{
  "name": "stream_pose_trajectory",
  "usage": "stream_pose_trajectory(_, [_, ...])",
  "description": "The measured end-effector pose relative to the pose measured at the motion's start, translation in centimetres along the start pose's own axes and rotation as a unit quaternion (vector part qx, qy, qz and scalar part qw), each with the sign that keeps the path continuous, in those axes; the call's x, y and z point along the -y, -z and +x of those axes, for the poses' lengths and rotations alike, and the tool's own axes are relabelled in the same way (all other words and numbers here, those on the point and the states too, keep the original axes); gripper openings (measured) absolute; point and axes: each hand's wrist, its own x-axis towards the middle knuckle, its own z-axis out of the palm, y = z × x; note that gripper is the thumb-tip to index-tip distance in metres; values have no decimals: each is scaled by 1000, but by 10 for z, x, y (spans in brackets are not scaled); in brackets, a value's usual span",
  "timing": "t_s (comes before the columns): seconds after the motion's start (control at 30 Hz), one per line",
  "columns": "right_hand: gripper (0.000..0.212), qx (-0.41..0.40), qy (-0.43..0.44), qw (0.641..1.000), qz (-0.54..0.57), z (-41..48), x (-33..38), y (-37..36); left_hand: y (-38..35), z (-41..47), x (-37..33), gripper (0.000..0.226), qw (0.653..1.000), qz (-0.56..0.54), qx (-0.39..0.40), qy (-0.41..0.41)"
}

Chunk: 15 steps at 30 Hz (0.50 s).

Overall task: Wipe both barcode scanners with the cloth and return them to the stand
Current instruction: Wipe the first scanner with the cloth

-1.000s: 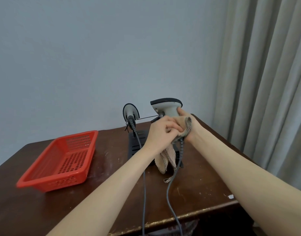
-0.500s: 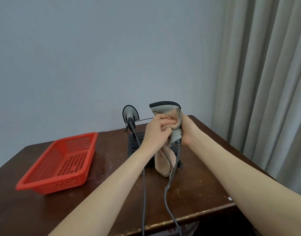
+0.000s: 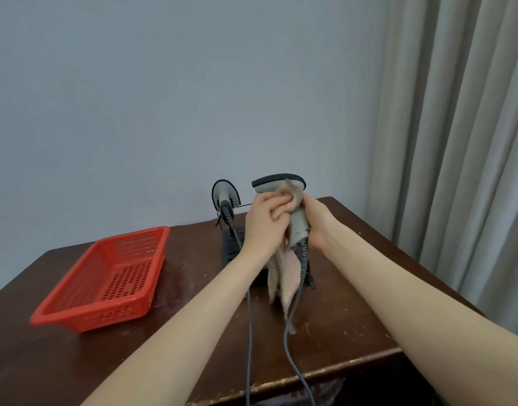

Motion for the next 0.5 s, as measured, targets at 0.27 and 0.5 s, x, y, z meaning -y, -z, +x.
stream_pose_trajectory(0.27, [37, -48, -11, 998, -32, -9, -1, 2, 19, 10, -1, 23, 989, -71, -104, 77])
stream_pose_trajectory(0.5, [20, -23, -24, 999, 20, -24, -3, -14, 10, 9, -60, 19, 985, -115, 128, 27])
